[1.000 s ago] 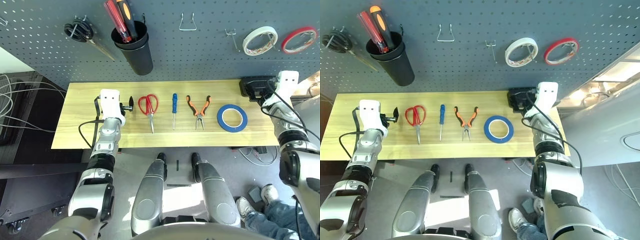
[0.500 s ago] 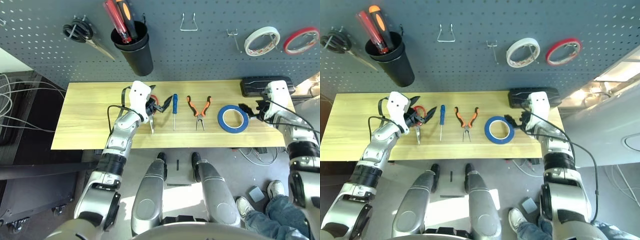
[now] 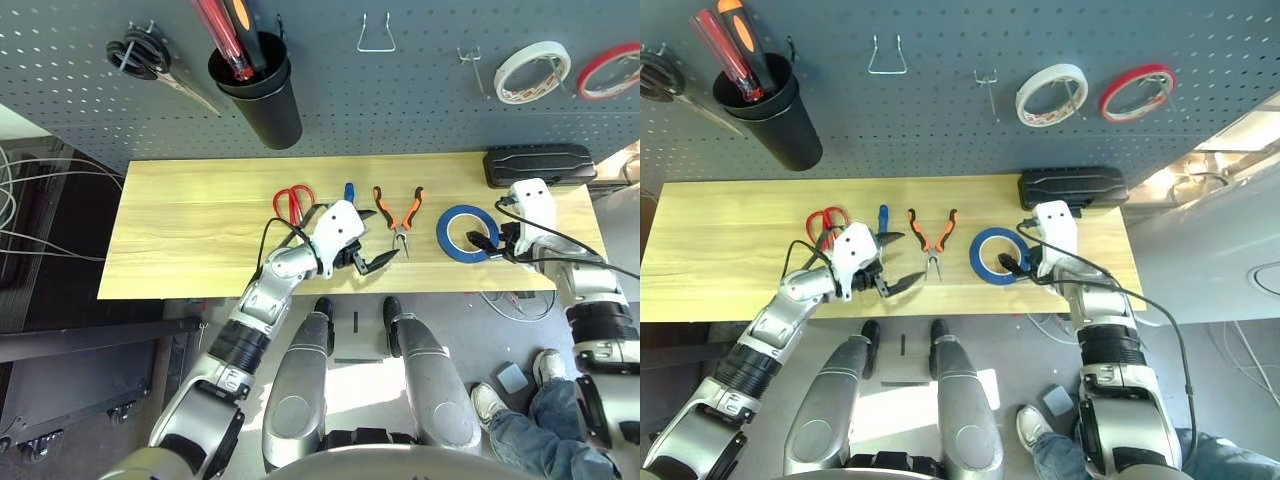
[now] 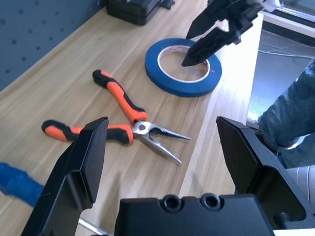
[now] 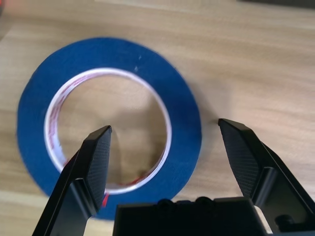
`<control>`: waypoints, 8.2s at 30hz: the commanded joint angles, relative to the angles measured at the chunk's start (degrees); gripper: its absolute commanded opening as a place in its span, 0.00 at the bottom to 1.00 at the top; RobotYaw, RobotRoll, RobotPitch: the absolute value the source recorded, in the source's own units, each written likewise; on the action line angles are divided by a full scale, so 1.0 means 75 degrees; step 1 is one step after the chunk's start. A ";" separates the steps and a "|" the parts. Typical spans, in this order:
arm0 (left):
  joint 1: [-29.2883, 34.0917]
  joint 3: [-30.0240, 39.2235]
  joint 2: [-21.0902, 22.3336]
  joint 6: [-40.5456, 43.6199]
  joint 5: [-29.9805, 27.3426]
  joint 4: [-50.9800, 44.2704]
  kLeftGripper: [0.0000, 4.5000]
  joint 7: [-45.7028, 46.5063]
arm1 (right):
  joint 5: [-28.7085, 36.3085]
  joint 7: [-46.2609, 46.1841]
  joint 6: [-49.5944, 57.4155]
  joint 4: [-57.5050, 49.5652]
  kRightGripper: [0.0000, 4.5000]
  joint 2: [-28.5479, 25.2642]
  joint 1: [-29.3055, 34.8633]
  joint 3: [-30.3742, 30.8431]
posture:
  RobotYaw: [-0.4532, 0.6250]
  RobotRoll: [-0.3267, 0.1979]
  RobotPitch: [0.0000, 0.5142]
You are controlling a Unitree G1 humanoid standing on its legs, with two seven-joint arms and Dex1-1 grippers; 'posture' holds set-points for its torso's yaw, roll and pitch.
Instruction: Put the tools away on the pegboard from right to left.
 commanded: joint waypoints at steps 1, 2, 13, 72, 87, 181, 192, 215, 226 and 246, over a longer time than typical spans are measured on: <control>0.0225 -0.0072 -0.0054 0.0050 0.0087 -0.0067 0.99 0.0032 | -0.0028 -0.0111 0.0166 0.0462 1.00 0.0200 0.0137 0.0038 | 0.48 0.62 0.93; 0.0231 -0.0069 -0.0061 0.0052 0.0089 -0.0083 0.99 0.0044 | -0.0039 -0.0089 0.0175 0.0484 1.00 0.0210 0.0121 0.0071 | 0.48 0.62 0.92; 0.0159 0.0003 -0.0087 -0.0125 0.0079 -0.0009 1.00 0.0166 | -0.0061 -0.0075 0.0508 0.0003 0.35 0.0166 0.0199 0.0104 | 0.47 0.62 0.89; -0.0993 0.1386 -0.0555 -0.2505 -0.0302 0.0848 1.00 0.1117 | -0.1999 -0.1308 -0.6308 -0.2514 0.16 -0.0614 -0.0664 -0.0271 | 0.44 0.62 0.69; -0.0996 0.1424 -0.0619 -0.2429 -0.0318 0.0757 1.00 0.1229 | -0.2478 -0.1968 -0.6915 0.0183 0.16 0.0191 -0.2349 0.0558 | 0.47 0.62 0.71; -0.0180 0.1498 -0.0076 0.0437 -0.0376 -0.0951 1.00 0.1050 | 0.0376 -0.0306 -0.0245 -0.2878 0.20 0.1501 0.0075 0.0824 | 0.57 0.62 0.85; -0.0203 0.1518 -0.0225 -0.0916 -0.0486 -0.0414 1.00 0.0939 | 0.0484 0.0014 -0.0091 -0.3898 0.01 0.1177 0.0721 0.0682 | 0.53 0.62 0.82; -0.0089 0.1444 0.0007 -0.0437 -0.0379 -0.0609 1.00 0.1097 | -0.0171 -0.0385 0.0225 -0.0373 1.00 0.2115 -0.0977 0.1372 | 0.57 0.62 0.90; 0.0052 0.1384 -0.0029 -0.0269 -0.0389 -0.0834 1.00 0.1315 | -0.0685 -0.0556 -0.0255 0.1025 1.00 0.2420 -0.1607 0.1644 | 0.58 0.62 0.94; 0.0366 0.0179 0.0933 0.2611 0.0409 -0.1224 1.00 0.0442 | -0.1306 -0.0506 -0.0264 0.1940 0.60 0.2436 -0.1864 0.1845 | 0.58 0.62 0.96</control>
